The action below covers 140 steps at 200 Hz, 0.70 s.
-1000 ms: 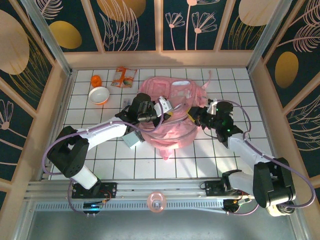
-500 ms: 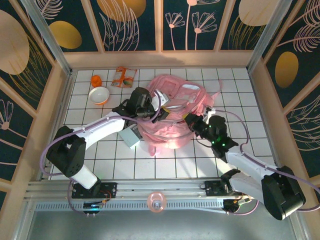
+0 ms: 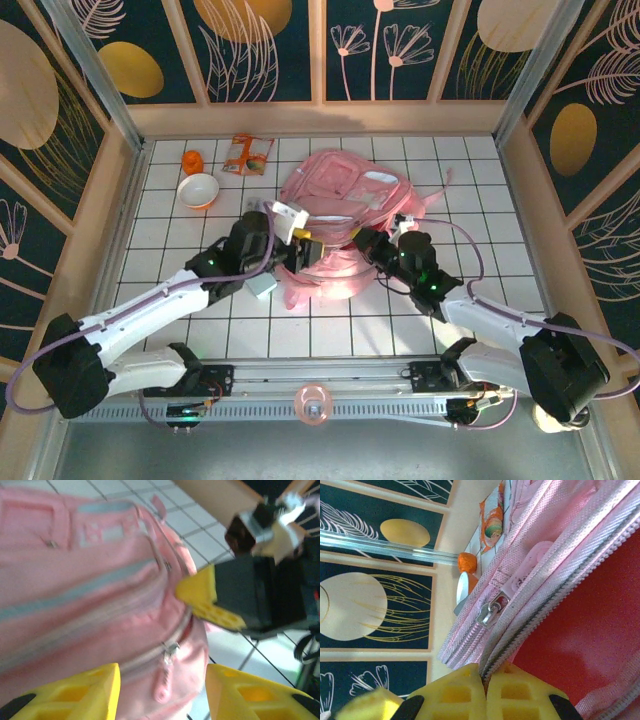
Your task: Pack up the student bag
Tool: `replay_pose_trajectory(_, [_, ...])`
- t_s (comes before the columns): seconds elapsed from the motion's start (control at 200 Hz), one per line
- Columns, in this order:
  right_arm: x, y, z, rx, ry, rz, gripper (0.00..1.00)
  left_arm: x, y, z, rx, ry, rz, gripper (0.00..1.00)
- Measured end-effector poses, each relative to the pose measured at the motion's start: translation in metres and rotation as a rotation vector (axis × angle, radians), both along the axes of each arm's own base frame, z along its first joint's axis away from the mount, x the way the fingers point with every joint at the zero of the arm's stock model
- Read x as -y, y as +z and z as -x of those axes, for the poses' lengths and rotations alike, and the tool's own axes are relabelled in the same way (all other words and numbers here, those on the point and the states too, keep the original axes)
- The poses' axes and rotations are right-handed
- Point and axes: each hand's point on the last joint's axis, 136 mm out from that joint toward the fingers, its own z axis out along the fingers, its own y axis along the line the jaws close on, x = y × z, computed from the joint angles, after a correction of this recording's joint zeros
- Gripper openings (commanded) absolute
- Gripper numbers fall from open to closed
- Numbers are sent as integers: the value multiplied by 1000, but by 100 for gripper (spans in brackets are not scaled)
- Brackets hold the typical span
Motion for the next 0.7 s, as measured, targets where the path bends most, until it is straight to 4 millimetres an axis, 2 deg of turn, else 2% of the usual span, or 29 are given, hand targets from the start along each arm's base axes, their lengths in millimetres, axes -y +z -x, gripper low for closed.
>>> replay_pose_trajectory(0.105, [-2,-1,1,0,5,7,0,1,-24,8,-81,17,-33,48])
replay_pose_trajectory(0.35, [-2,-1,1,11,7,17,0,12,-54,7,-174,33,-81,48])
replay_pose_trajectory(0.54, [-2,-3,2,13,9,29,0,24,-56,10,-186,12,-83,43])
replay_pose_trajectory(0.651, [-1,-3,2,10,8,31,0,33,-50,12,-173,-7,-71,30])
replay_pose_trajectory(0.701, [-1,-3,3,12,7,31,0,36,-49,12,-168,-8,-67,28])
